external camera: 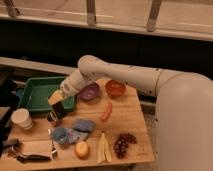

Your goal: Place eraser in plastic cup

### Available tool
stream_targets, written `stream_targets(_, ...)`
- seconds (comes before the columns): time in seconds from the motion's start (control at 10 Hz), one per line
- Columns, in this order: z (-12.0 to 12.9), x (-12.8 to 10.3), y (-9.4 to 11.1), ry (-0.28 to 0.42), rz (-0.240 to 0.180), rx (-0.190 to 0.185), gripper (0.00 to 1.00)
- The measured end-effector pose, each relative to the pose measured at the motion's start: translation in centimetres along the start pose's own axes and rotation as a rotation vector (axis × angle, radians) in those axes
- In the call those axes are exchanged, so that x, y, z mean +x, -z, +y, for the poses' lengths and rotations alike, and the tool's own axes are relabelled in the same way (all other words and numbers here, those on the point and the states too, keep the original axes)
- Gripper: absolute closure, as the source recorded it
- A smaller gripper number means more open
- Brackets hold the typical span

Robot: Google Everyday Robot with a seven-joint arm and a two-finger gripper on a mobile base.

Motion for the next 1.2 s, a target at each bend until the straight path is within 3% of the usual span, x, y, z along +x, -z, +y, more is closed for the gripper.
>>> stream_targets(0.1,0.4,0.0,-0.3,0.018,0.004,-0.027,1.00)
stream_targets(0.6,0.3,0.2,-0.8,0.020,0.015,-0.046,1.00)
stream_targets(0.9,2.1,1.9,-4.7,0.015,0.008,-0.108,1.00)
stream_targets(1.2,2.9,3.1,-6.4,-0.001,-0.027,-0.143,1.00)
